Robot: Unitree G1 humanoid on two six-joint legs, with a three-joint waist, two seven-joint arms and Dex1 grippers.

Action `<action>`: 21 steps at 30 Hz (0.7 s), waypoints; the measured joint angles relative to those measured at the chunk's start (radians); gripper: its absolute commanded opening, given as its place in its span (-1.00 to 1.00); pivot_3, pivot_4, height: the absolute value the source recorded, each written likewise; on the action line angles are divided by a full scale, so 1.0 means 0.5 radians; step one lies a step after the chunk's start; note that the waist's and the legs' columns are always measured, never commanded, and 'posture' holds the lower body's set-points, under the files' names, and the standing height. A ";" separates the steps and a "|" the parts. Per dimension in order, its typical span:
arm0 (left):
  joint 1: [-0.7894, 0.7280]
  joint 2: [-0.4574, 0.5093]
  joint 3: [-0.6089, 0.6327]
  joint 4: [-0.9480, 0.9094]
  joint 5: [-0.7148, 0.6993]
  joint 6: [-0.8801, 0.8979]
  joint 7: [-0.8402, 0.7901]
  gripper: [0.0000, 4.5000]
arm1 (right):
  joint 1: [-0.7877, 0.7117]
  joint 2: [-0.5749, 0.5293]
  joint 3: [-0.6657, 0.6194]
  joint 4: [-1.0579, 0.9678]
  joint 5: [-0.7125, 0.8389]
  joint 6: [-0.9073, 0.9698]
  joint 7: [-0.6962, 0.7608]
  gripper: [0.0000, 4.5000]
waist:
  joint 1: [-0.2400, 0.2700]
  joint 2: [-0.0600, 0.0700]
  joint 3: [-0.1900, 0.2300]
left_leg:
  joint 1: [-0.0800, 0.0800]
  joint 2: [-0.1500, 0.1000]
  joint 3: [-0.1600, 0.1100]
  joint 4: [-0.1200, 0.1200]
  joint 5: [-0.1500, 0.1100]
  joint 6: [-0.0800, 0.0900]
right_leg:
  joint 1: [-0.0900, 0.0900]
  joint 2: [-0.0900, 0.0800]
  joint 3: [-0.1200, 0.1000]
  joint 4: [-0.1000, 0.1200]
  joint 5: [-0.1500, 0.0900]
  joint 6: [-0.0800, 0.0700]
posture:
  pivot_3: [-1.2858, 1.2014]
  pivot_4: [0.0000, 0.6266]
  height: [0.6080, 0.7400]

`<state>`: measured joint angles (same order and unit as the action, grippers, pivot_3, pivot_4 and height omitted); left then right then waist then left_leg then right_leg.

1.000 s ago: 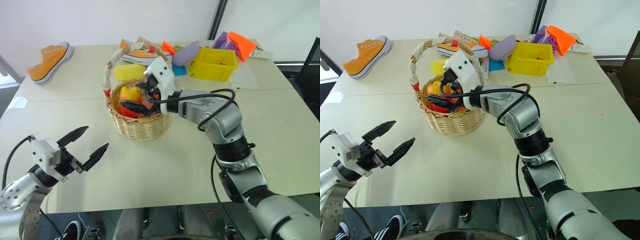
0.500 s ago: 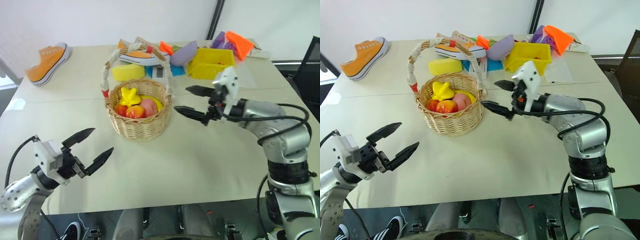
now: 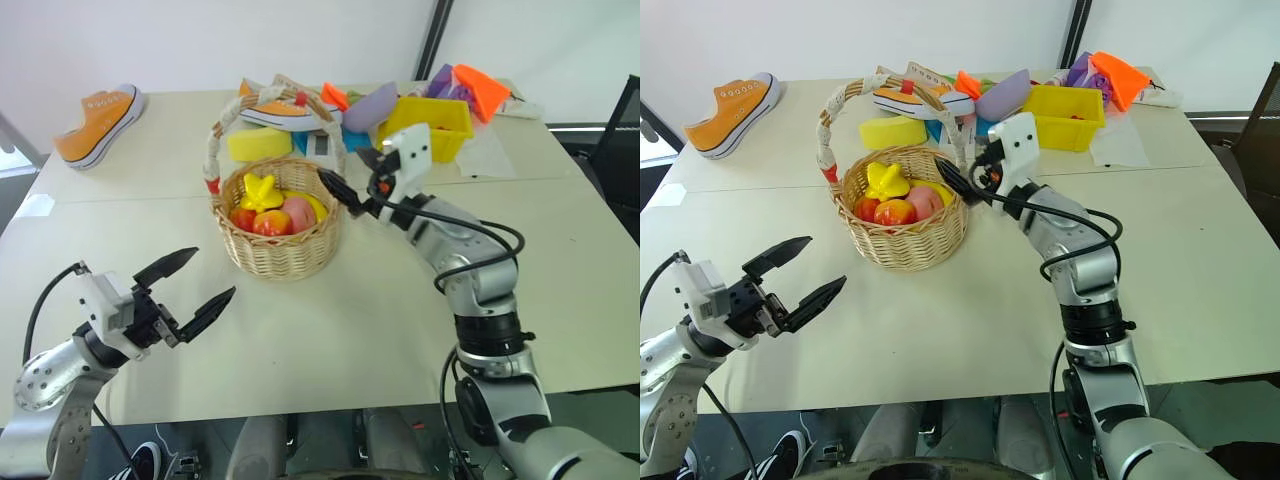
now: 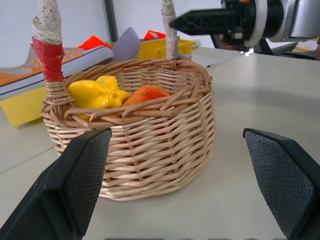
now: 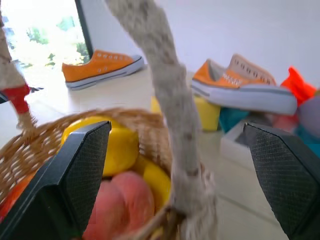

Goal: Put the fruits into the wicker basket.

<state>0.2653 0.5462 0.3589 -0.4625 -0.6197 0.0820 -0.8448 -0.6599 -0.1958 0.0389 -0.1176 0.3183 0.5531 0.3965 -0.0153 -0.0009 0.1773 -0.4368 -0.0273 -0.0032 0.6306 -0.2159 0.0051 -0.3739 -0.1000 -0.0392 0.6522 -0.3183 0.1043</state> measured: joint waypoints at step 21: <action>0.065 -0.071 0.022 0.021 0.045 -0.066 0.076 1.00 | 0.008 0.050 0.102 0.168 -0.234 -0.118 -0.113 -0.99 | -0.003 0.000 0.000 | 0.000 0.001 0.000 0.000 0.001 -0.001 | -0.001 0.003 0.001 0.002 0.000 0.000 | 0.03 -0.52 1.00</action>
<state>0.2980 0.5108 0.3697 -0.4519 -0.5971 0.0491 -0.8068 -0.6559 -0.1707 0.0898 -0.0335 0.2012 0.4942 0.3400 -0.0165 -0.0008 0.1773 -0.4368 -0.0267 -0.0031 0.6307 -0.2155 0.0045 -0.3743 -0.0983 -0.0387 0.6533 -0.3183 0.1043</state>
